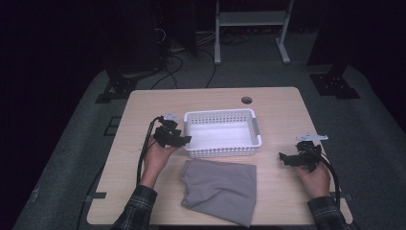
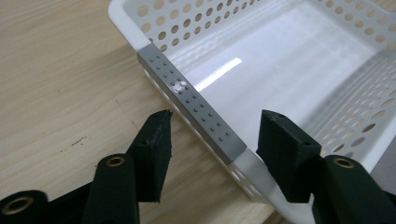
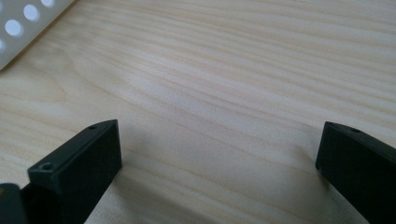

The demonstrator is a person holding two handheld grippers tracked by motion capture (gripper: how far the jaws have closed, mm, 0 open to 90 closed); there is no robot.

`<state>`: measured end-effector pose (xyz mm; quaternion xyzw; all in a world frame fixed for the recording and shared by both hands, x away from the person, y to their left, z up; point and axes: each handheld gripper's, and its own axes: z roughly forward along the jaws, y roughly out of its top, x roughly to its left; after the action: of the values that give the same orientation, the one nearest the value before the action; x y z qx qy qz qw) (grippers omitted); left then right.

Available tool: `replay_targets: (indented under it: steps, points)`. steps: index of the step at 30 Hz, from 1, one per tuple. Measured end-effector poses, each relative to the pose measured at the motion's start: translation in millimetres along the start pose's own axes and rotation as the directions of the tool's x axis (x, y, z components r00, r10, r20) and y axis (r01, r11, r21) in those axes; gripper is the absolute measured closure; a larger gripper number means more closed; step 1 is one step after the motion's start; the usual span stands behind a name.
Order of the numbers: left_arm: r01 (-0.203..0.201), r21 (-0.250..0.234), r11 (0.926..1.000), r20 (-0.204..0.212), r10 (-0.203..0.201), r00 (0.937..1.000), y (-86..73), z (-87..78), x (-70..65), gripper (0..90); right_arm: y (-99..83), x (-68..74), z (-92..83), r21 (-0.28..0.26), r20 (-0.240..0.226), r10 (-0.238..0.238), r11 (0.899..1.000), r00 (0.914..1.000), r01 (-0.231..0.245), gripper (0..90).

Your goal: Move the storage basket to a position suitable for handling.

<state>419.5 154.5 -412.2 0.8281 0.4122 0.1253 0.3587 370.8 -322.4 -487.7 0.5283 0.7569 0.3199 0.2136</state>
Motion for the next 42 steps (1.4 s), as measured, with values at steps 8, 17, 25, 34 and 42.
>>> replay_targets:
  steps: [8,17,25,34,42]
  points:
    - [-0.003,-0.001,1.0000,-0.044,0.003,0.9990,3.6,7.2,-1.7,52.0,0.0,0.0,0.0,0.000,0.000,0.000,1.000,1.0000,0.000,0.0]
    - [0.022,-0.027,0.9994,-0.070,-0.024,0.9973,7.1,12.7,8.3,60.9,0.0,0.0,0.1,-0.001,0.000,0.001,1.000,1.0000,-0.001,0.0]
    - [0.034,-0.035,0.9988,-0.110,-0.038,0.9932,18.8,21.1,21.0,68.7,0.0,-0.1,0.1,0.000,0.000,-0.001,1.000,1.0000,0.001,0.0]
    - [0.051,-0.048,0.9975,-0.127,-0.057,0.9903,28.1,28.7,28.3,74.1,0.0,0.0,0.1,-0.001,0.000,0.000,1.000,1.0000,0.000,0.0]
    - [0.059,-0.047,0.9971,-0.130,-0.065,0.9895,38.0,35.9,34.5,78.2,0.0,0.0,0.1,-0.001,0.000,0.001,1.000,1.0000,-0.001,0.0]
